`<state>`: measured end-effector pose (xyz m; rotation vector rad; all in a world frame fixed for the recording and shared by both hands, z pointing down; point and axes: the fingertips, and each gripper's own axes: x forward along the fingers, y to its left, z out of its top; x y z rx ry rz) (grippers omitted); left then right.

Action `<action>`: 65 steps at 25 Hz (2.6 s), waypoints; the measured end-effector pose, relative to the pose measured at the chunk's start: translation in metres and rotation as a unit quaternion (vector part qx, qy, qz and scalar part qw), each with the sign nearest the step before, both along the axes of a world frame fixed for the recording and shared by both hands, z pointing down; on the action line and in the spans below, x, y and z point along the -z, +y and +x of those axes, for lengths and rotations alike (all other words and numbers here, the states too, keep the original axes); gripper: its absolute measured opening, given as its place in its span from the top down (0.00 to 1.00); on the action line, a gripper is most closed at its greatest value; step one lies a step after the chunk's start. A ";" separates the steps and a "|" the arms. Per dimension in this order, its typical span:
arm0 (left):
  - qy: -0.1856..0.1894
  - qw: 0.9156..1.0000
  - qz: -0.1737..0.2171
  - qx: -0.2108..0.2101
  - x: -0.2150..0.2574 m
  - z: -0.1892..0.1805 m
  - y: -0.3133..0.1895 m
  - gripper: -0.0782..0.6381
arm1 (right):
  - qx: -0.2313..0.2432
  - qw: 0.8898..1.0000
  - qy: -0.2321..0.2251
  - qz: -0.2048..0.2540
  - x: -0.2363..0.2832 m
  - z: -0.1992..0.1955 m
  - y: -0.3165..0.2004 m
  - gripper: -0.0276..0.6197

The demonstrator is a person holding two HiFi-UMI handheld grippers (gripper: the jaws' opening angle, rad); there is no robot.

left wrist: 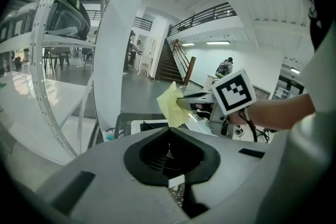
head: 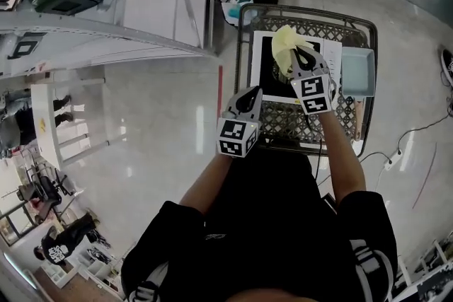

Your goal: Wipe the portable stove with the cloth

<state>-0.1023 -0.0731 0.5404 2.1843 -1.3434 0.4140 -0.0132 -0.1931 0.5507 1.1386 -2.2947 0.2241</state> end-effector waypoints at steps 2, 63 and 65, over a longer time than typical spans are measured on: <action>-0.011 1.000 -0.010 0.002 -0.014 -0.012 -0.013 0.87 | 0.021 0.999 0.032 -0.010 -0.018 -0.016 -0.024 0.94; -0.006 0.995 -0.080 0.051 -0.073 -0.056 0.038 0.87 | 0.242 0.950 0.141 -0.142 -0.125 -0.117 0.105 0.94; -0.007 0.995 -0.082 0.055 -0.074 -0.058 0.040 0.87 | 0.239 0.951 0.135 -0.142 -0.122 -0.116 0.111 0.94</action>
